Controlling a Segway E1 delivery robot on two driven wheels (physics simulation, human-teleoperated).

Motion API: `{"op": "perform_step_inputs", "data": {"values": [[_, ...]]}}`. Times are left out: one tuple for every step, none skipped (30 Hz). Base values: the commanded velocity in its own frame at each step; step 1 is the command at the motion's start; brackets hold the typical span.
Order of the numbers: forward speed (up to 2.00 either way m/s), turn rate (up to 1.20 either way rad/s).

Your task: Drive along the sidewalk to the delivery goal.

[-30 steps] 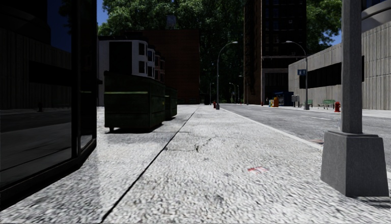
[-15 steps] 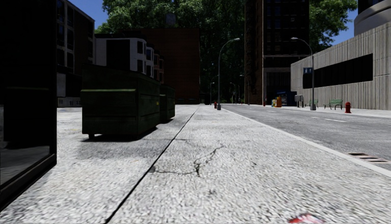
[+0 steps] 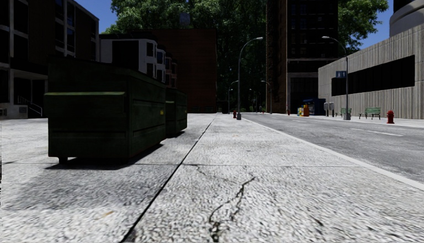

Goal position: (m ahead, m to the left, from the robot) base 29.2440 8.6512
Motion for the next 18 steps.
{"op": "perform_step_inputs", "data": {"values": [[2.0,0.0],[2.0,0.0],[2.0,0.0],[2.0,0.0],[2.0,0.0],[2.0,0.0],[2.0,0.0],[2.0,0.0],[2.0,0.0],[2.0,0.0],[2.0,0.0],[2.0,0.0],[2.0,0.0],[2.0,0.0],[2.0,0.0],[2.0,0.0],[2.0,0.0],[2.0,0.0]]}}
